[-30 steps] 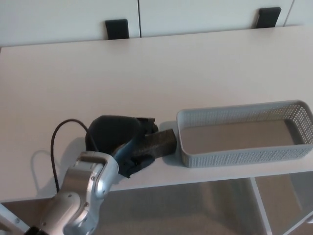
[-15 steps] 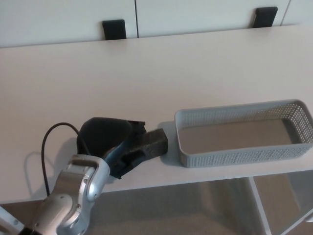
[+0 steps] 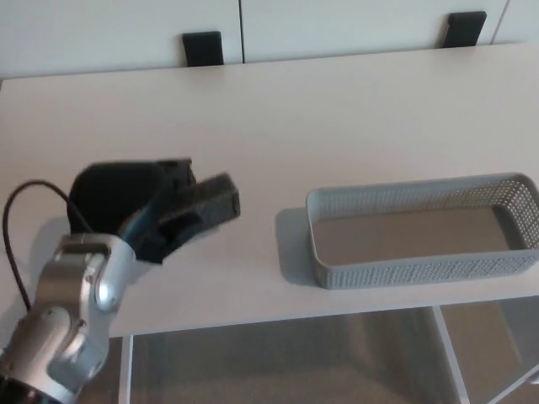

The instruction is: The robot walks towards a desk on which an eraser is kept on the left hand side and a container is kept on the right hand side. The robot picks up the eraser using its left hand and places it in the container.

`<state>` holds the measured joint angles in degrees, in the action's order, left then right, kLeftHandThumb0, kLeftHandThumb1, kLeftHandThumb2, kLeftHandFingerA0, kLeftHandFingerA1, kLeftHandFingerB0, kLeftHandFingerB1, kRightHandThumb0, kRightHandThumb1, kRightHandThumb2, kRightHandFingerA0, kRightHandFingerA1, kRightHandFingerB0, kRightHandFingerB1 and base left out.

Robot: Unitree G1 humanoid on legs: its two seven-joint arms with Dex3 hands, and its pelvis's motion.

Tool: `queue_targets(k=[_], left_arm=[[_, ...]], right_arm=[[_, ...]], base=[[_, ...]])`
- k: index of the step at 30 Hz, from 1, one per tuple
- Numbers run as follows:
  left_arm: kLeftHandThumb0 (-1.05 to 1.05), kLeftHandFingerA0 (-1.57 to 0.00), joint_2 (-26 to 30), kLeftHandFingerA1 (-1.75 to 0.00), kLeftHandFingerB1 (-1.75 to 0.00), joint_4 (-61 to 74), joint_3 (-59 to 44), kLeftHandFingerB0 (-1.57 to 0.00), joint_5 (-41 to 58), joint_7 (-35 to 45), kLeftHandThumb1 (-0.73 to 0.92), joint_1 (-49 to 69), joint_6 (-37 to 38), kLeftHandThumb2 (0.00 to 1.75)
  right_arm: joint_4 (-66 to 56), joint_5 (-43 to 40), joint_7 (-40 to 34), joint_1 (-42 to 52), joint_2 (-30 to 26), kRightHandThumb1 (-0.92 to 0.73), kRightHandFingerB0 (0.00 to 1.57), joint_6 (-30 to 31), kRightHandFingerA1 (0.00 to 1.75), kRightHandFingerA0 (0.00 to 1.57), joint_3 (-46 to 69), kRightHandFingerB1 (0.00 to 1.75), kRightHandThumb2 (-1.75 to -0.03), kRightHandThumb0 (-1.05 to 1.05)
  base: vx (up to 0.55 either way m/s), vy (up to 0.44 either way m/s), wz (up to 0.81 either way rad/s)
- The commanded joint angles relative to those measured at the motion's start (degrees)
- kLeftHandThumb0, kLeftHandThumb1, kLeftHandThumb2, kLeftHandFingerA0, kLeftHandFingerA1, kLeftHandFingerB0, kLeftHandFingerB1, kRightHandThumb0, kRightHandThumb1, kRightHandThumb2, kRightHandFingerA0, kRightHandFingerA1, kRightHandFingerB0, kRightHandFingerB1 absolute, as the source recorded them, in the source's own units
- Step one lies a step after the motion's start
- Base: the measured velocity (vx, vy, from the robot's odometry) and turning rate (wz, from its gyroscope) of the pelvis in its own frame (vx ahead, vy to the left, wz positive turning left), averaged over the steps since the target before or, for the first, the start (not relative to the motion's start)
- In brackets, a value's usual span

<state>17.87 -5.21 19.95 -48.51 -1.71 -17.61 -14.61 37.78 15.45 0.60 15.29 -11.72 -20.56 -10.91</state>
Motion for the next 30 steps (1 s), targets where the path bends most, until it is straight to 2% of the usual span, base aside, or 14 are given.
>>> queue_targets(k=[1,3,5,6,10,11,13,16,17,19,20,21,22,30], left_arm=[[-0.59,-1.54,-1.57,-1.50,-0.95,5.85,0.46,-0.84,0.56,3.74,0.56,-3.47,-0.65,1.10],[-0.58,-1.35,-3.97,-1.61,-0.91,8.34,1.66,-0.85,0.22,5.31,0.65,-5.52,-1.85,0.74],[-0.59,-1.47,-5.59,-1.45,-0.79,9.18,3.29,-0.71,-0.24,7.83,0.52,-7.88,-2.48,1.09],[-0.66,-1.25,-7.28,-1.59,-1.13,9.34,4.54,-0.84,-0.86,9.45,0.67,-9.69,-3.86,0.83],[-0.72,-1.49,-10.98,-1.48,-1.21,8.05,6.51,-1.08,-0.09,11.09,0.58,-12.97,-4.51,1.13],[-0.78,-1.29,-11.44,-1.61,-1.44,7.66,6.97,-1.03,-0.30,11.40,0.76,-13.47,-4.64,0.79],[-0.77,-1.29,-12.97,-1.62,-1.44,5.89,8.29,-1.00,-0.56,10.39,0.74,-14.75,-3.70,0.78],[-0.76,-1.31,-16.43,-1.27,-0.69,4.10,9.77,-0.80,-0.41,13.04,0.70,-17.19,-6.48,0.70],[-0.73,-1.24,-18.65,-1.34,-1.03,1.98,10.99,-0.93,-0.03,15.31,0.76,-19.14,-8.04,0.69],[-0.73,-1.24,-18.95,-1.34,-1.03,1.47,10.99,-0.93,-0.03,15.69,0.76,-19.59,-8.32,0.69],[-0.72,-1.26,-19.93,-1.36,-1.02,0.56,11.50,-0.94,-0.42,15.19,0.71,-20.11,-8.57,0.70],[-0.76,-1.29,-21.41,-1.27,-0.97,-0.41,12.30,-0.93,-0.76,14.99,0.57,-20.50,-9.29,1.02],[-0.73,-1.26,-22.27,-1.27,-0.90,-1.19,12.44,-0.91,-0.20,15.45,0.74,-20.88,-9.58,0.65],[-0.66,-1.22,-27.73,-1.03,-0.65,-8.83,14.62,-0.78,0.17,15.38,0.75,-23.45,-12.01,0.70]], right_arm=[[-0.26,0.31,0.50,0.17,-0.86,-0.54,0.49,0.94,0.61,0.69,-0.19,0.53,-0.81,-0.41],[0.19,0.88,0.27,-0.23,-1.00,-0.65,0.53,0.47,0.52,0.75,-0.59,0.42,-0.60,-0.34],[0.59,0.61,0.31,-0.52,-0.92,-0.65,0.53,0.51,0.52,0.76,-0.48,0.42,-0.60,-0.33],[0.60,0.38,0.52,-0.52,-1.00,-0.65,0.53,0.16,0.53,0.75,-0.41,0.42,-0.60,-0.33],[-0.61,0.96,0.62,-0.45,-1.56,-0.65,0.53,0.72,0.52,0.74,-0.69,0.42,-0.60,-0.34],[-0.70,1.09,0.51,-0.46,-1.57,-0.65,0.54,0.98,0.50,0.73,-0.78,0.42,-0.60,-0.34],[-0.96,1.33,0.33,-0.46,-1.61,-0.65,0.54,1.48,0.51,0.74,-0.93,0.42,-0.60,-0.34],[-0.31,0.71,1.20,-1.00,-1.73,-0.65,0.53,1.31,0.52,0.74,-0.99,0.43,-0.60,-0.34],[-0.32,-0.05,2.08,-0.93,-1.75,-0.54,0.48,1.22,0.62,0.67,-0.81,0.54,-0.81,-0.41],[-0.28,-0.11,2.19,-1.07,-1.66,-0.54,0.48,1.31,0.62,0.67,-0.82,0.54,-0.81,-0.41],[-0.50,0.10,2.28,-1.01,-1.86,-0.66,0.52,1.20,0.51,0.73,-0.95,0.43,-0.60,-0.35],[-0.19,0.20,2.26,-0.92,-1.89,-0.55,0.48,0.72,0.62,0.67,-1.07,0.54,-0.81,-0.40],[-0.03,0.23,2.20,-1.11,-1.82,-0.55,0.48,0.88,0.62,0.67,-1.05,0.54,-0.80,-0.39],[-1.27,1.64,1.23,-1.69,-2.00,-0.55,0.51,2.73,0.61,0.68,-1.71,0.54,-0.80,-0.39]], base=[[0.00,0.000,0.00],[0.00,0.000,0.00],[0.00,0.000,0.00],[0.00,0.000,0.00],[0.00,0.000,0.00],[0.00,0.000,0.00],[0.00,0.000,0.00],[0.00,0.000,0.00],[0.00,0.000,0.00],[0.00,0.000,0.00],[0.00,0.000,0.00],[0.00,0.000,0.00],[0.00,0.000,0.00],[0.00,0.000,0.00]])
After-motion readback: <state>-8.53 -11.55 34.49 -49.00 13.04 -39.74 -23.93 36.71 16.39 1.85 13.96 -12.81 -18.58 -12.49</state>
